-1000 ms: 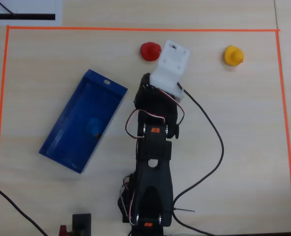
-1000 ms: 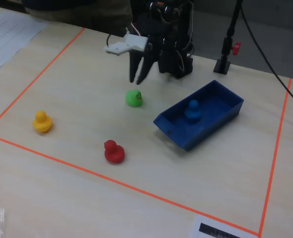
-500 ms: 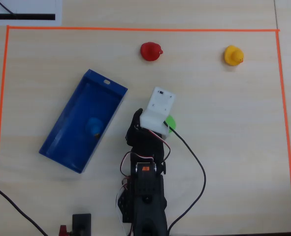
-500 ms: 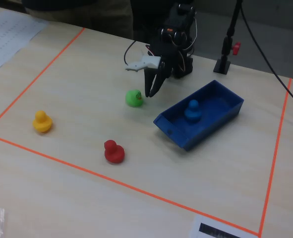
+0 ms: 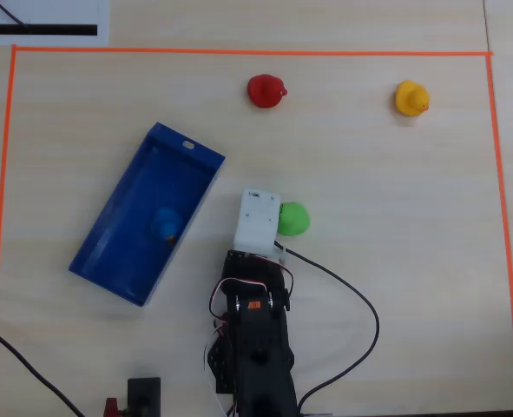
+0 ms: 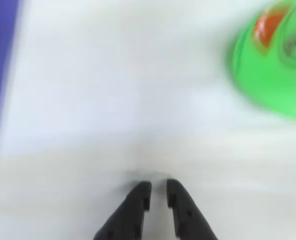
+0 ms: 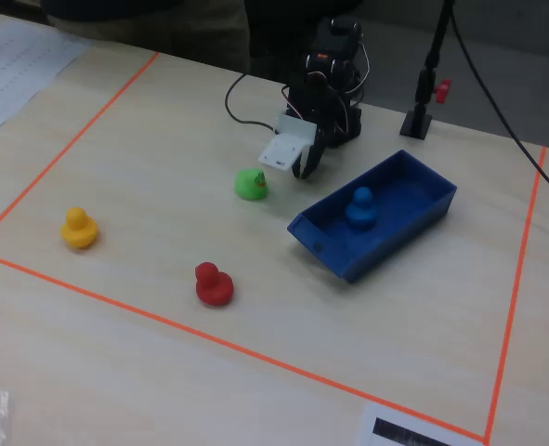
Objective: Grasp blue duck and put it into box.
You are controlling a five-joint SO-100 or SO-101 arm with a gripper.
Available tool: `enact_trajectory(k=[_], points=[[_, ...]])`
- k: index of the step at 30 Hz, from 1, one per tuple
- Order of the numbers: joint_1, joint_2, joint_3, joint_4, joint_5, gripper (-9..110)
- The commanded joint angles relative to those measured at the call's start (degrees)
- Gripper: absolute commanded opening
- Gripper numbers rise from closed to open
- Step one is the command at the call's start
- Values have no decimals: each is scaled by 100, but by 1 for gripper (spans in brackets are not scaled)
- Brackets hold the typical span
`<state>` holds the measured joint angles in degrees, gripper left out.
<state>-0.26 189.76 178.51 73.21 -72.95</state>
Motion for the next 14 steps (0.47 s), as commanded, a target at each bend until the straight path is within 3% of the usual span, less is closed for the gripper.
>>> enact_trajectory(k=[1,14], points=[[299,0,-26,185,-9,2],[483,-9,-26,185,0,5]])
